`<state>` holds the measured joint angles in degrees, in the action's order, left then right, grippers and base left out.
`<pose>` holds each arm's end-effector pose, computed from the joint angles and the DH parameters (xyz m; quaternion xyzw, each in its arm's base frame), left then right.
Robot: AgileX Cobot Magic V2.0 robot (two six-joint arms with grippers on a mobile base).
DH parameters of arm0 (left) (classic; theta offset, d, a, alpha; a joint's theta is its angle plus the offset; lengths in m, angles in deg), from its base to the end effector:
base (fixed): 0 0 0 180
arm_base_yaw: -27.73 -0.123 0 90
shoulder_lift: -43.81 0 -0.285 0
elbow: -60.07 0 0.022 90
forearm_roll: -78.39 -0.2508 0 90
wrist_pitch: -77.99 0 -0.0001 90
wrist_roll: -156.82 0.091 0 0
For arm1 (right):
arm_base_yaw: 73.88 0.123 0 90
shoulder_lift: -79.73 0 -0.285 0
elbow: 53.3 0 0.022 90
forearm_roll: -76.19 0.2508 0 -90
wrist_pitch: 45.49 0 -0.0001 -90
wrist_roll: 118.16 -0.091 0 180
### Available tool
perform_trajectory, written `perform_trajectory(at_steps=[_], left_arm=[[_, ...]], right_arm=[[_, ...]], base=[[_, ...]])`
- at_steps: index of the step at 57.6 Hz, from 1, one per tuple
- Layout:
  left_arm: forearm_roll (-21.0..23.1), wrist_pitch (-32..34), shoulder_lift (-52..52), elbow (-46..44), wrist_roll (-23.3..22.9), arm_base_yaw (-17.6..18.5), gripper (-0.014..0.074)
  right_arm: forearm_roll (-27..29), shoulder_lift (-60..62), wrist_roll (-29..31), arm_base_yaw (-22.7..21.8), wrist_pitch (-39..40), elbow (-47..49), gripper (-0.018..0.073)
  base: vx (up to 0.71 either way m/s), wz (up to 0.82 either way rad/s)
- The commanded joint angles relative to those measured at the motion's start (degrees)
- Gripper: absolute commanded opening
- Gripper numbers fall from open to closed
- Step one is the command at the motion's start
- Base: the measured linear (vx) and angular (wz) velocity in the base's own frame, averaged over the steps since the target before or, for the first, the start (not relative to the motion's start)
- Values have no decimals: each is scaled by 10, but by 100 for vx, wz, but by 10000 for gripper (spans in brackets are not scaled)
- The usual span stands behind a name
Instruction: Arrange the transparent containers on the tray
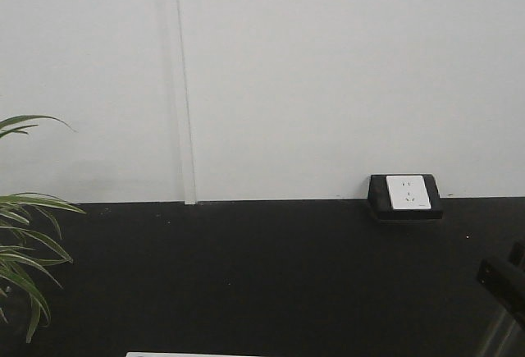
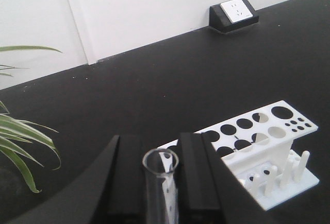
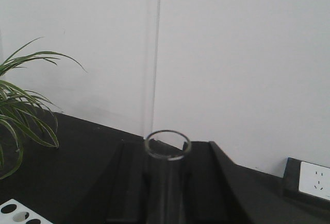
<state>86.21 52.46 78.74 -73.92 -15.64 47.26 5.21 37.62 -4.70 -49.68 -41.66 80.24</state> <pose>0.0903 -0.0377 0.3219 0.1562 0.7845 -0.1224 0.5876 0.1158 0.0582 0.3466 -0.1926 0.6630 0.1458 0.7086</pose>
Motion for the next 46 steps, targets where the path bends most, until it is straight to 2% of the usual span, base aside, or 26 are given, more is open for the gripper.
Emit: perform_trajectory(at_steps=[1,46], left_arm=[[7,50,1,-16,1,4,-1],[7,50,1,-16,1,4,-1]], right_arm=[[-2,0,-1,-2,15,16,-13],[-2,0,-1,-2,15,16,-13]], base=[[0,0],[-5,1]])
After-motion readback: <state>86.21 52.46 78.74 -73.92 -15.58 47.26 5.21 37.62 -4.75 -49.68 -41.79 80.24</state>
